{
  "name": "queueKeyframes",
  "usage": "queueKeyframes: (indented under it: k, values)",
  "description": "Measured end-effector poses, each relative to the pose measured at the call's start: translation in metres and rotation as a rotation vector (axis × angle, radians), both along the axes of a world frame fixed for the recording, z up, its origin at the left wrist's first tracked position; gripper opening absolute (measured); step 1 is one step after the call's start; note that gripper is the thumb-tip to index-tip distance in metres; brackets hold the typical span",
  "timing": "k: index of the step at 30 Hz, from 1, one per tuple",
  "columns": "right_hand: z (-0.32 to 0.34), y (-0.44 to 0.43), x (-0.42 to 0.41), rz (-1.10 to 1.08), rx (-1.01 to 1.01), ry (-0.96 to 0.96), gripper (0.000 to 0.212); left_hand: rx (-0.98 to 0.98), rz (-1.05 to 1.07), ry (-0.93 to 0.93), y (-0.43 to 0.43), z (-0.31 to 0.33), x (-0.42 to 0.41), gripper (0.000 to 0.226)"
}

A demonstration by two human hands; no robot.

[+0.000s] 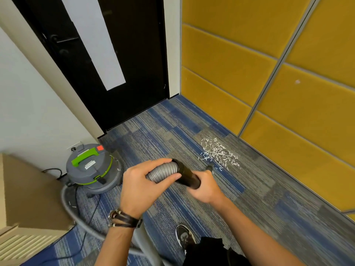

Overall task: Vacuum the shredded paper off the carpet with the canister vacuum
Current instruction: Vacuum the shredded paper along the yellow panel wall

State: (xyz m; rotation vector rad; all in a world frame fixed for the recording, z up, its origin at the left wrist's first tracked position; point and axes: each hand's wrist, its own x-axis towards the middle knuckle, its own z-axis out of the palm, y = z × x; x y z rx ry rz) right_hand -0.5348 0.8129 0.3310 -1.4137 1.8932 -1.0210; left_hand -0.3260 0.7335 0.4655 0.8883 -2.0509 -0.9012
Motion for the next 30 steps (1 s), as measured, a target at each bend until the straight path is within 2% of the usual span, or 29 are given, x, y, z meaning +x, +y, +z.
queueKeyframes:
  k: [3,8,16,23,30]
  values:
    - [0.002,-0.016,-0.002,0.008,-0.002,-0.025,0.014,-0.031,0.004,-0.008,-0.008,0.004,-0.004,0.041]
    - [0.005,-0.021,0.000,0.005,-0.023,-0.071,0.041,-0.058,-0.045,-0.026,-0.014,0.005,-0.011,0.042]
    - [-0.004,0.024,-0.015,-0.080,-0.036,-0.103,0.029,0.046,-0.160,0.007,-0.001,0.006,-0.027,0.042]
    - [0.003,0.033,-0.002,-0.087,-0.068,-0.161,0.032,-0.047,-0.185,0.023,0.003,0.023,-0.021,0.042]
    - [0.024,0.015,-0.006,-0.064,-0.104,-0.077,0.034,-0.116,-0.101,0.050,-0.001,0.033,-0.017,0.042]
